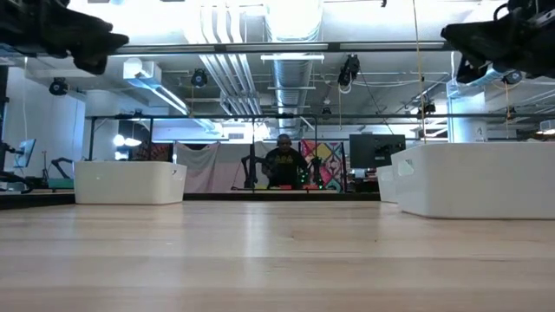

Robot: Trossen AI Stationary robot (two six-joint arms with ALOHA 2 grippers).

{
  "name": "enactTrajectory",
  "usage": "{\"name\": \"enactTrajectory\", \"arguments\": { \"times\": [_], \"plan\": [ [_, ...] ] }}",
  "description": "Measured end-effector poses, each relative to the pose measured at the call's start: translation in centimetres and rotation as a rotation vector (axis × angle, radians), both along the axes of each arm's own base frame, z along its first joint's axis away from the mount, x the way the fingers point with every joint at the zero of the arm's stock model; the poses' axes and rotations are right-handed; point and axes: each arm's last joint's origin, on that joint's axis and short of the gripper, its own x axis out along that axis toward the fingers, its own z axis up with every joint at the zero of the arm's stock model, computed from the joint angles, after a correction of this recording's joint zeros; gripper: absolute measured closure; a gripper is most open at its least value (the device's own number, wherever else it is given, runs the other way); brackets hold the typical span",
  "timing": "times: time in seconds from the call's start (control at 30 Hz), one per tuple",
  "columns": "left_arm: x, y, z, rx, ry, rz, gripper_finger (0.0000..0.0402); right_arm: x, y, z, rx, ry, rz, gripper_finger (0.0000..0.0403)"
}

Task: Sort rubber bands into baskets
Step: Return to Home Position

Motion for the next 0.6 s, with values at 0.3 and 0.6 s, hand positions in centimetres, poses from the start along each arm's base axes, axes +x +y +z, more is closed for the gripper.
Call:
{"name": "enactTrajectory", "arguments": {
  "times": [0.3,0.6],
  "plan": [
    [2.2,0.5,-3.6,-0.033,-0.306,0.089,0.0248,0.1,0.0,-0.1,0.024,0.007,0.016,0.0390],
    [2.4,0.0,-4.3,0.059,-0.240,0.103,0.0248,0.1,0.0,-0.1,0.024,0.009,0.007,0.0390]
  ]
}}
